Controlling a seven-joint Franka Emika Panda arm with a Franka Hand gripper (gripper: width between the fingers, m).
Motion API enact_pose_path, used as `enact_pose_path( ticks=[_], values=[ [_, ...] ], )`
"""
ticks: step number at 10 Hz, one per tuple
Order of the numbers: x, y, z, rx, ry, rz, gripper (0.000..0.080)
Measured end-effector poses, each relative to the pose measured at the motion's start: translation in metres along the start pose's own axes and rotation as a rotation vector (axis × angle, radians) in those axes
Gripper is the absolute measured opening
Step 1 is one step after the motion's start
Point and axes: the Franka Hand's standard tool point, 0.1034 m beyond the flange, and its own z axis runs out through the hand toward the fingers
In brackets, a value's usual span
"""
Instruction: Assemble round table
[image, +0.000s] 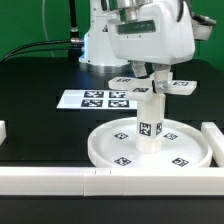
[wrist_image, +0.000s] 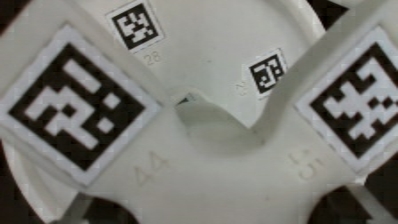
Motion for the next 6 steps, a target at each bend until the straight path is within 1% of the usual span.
enact_pose_path(
  ticks=[1,3,5,6],
  values=[
    [0.0004,0.0001,-0.0002,0.006,-0.010,0.114,0.0451],
    [0.0008,0.0003,-0.0003,0.009,-0.018,0.267,0.0451],
    [0.0007,-0.0003,-0.0001,0.010,-0.020,0.320,0.0451],
    [0.0007,0.0000,0.0002,0.010,-0.021,0.325,0.0533]
  ],
)
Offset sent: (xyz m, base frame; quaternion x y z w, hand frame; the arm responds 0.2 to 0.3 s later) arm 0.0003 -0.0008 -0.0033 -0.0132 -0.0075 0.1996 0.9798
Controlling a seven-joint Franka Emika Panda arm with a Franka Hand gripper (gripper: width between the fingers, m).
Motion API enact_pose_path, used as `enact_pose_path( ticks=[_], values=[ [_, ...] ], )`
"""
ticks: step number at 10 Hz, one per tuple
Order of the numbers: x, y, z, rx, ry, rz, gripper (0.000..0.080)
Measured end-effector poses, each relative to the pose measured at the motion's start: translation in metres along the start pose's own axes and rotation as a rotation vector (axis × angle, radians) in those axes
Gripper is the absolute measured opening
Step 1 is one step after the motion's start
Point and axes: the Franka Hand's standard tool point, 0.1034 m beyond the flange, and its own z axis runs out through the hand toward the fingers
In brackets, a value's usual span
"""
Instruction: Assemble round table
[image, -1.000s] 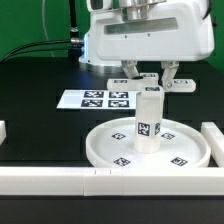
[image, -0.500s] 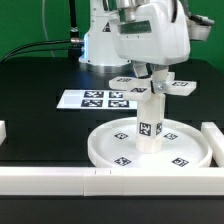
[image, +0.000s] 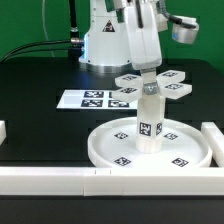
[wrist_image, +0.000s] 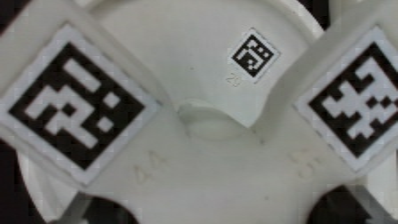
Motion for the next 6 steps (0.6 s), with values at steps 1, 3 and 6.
enact_pose_path(
  ticks=[1,3,6],
  values=[
    [0.000,0.000,0.000,-0.001,0.000,-0.006,0.0533],
    [-0.003,0.000,-0.007,-0.026,-0.023,-0.071,0.0639],
    [-0.019,-0.006,-0.039,-0.016,-0.063,-0.104,0.0648]
  ],
)
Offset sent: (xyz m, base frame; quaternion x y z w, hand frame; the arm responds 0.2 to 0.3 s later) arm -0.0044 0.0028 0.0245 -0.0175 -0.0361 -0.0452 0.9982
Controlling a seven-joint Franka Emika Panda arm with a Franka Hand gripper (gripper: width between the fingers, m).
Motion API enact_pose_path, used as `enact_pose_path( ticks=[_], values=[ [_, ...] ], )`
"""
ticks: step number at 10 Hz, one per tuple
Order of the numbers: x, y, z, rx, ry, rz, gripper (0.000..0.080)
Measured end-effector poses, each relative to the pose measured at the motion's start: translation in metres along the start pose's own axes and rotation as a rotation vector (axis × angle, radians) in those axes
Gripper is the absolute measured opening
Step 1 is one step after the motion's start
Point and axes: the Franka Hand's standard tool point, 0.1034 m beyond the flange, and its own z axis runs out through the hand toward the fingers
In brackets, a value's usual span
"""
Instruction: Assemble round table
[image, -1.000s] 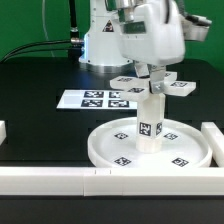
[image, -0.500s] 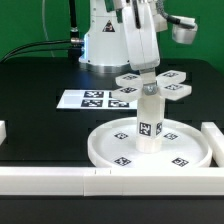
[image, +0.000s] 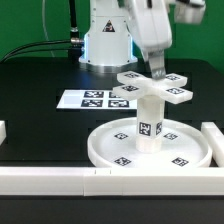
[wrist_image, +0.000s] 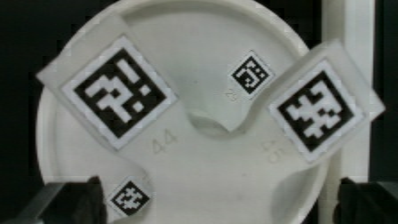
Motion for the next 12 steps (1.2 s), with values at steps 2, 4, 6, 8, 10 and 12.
enact_pose_path(
  ticks=[2,4,6,8,10,12],
  values=[
    [-0.001,-0.002,-0.003,0.007,0.000,-0.019,0.0649],
    [-0.001,-0.001,-0.002,0.005,0.000,-0.035,0.0649],
    [-0.005,0.002,0.001,-0.058,0.005,-0.348,0.0649],
    [-0.012,-0.004,0.001,-0.102,-0.025,-0.640,0.0649],
    [-0.013,-0.005,0.002,-0.112,-0.031,-0.780,0.0649],
    [-0.012,-0.005,0.002,-0.111,-0.040,-0.945,0.0649]
  ],
)
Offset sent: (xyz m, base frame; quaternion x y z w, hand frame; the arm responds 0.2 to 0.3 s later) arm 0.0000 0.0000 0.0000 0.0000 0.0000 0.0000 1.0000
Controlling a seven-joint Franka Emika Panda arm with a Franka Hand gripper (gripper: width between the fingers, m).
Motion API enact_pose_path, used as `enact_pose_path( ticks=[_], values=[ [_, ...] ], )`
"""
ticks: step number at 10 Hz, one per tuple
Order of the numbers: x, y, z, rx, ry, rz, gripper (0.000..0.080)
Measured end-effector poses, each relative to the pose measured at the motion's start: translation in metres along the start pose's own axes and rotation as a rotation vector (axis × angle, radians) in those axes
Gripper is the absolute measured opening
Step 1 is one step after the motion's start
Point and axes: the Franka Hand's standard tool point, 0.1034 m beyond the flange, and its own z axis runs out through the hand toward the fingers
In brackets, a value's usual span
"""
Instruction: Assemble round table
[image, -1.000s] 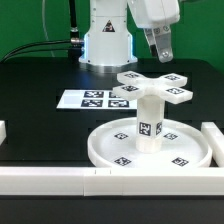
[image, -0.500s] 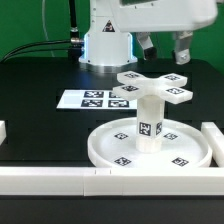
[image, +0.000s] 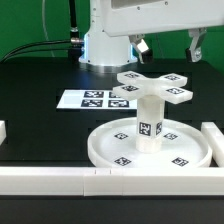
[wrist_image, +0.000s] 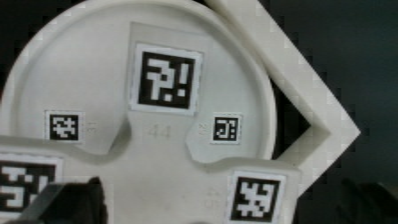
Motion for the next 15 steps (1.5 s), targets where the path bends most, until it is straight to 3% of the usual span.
enact_pose_path(
  ticks=[1,3,5,10,15],
  values=[
    [0.000,0.000,0.000,-0.003,0.000,-0.085,0.0649],
    [-0.001,0.000,0.002,-0.095,0.010,-0.399,0.0649],
    [0.000,-0.008,-0.001,-0.133,-0.004,-0.563,0.0649],
    [0.001,-0.007,-0.001,-0.135,-0.025,-0.901,0.0649],
    [0.009,-0.008,0.001,-0.180,-0.011,-1.444,0.0649]
  ],
)
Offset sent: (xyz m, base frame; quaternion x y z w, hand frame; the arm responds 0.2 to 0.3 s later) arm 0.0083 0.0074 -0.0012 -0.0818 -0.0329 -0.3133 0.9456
